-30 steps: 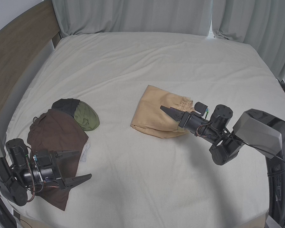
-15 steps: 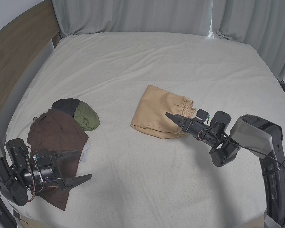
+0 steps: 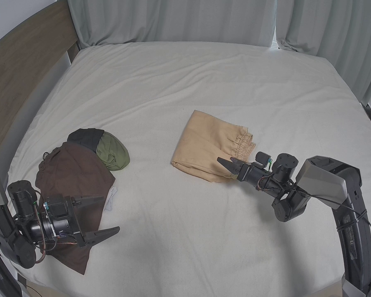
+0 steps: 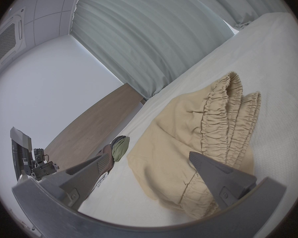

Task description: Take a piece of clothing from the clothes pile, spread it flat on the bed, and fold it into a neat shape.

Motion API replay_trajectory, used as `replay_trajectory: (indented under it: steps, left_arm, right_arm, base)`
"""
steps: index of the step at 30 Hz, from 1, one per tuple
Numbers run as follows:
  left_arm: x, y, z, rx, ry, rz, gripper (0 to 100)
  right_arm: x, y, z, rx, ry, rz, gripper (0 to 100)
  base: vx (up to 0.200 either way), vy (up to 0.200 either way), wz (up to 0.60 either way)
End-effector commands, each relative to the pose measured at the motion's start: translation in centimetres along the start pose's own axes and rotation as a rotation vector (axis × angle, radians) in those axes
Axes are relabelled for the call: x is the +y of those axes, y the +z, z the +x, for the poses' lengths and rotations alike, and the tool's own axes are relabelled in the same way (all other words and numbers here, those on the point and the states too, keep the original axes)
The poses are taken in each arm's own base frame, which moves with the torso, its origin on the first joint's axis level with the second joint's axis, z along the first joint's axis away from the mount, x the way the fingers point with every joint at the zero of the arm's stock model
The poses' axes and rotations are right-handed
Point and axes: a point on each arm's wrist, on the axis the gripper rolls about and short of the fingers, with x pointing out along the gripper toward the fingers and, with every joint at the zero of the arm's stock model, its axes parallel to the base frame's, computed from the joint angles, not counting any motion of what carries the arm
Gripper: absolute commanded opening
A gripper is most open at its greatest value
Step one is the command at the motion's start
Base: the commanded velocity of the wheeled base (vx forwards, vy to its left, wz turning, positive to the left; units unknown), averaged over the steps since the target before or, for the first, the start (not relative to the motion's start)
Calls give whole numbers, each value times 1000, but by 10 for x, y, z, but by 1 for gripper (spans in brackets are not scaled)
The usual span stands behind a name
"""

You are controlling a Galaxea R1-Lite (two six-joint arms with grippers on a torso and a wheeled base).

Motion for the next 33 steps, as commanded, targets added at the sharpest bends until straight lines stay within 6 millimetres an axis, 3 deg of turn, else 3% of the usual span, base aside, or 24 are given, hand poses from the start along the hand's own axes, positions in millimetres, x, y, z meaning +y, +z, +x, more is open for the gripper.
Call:
replay_trajectory:
  steps: [1,7,12,17,22,24,26,32,33]
  left_arm:
    - [0,0,0,0,1,-1,100]
    - [-2,1,0,-3,-4,3,100]
    - [-7,4,3,-5,-30,11,100]
    - [-10,4,4,0,-42,7,100]
    - [-23,13,1,-18,-72,34,100]
    - [-25,13,2,-18,-78,35,100]
    - [-30,13,6,-11,-107,33,100]
    - [-42,12,10,3,-159,23,100]
    - [-49,13,11,3,-181,26,100]
  right_arm:
    - [-6,-8,-1,12,-11,3,100]
    - [1,0,-2,5,-4,-4,100]
    - [42,37,-17,-16,22,-35,100]
    - [66,56,-33,-26,30,-109,100]
    - [90,57,-71,43,-15,-217,100]
    - [92,56,-78,63,-28,-229,100]
    - [105,54,-101,112,-115,-292,100]
    - [121,56,-118,108,-171,-351,100]
    - [128,62,-129,95,-207,-425,100]
  base:
    - [0,0,0]
    - [0,0,0]
    - [0,0,0]
    - [0,0,0]
    - [0,0,0]
    - [0,0,0]
    - [0,0,0]
    - [0,0,0]
    - [0,0,0]
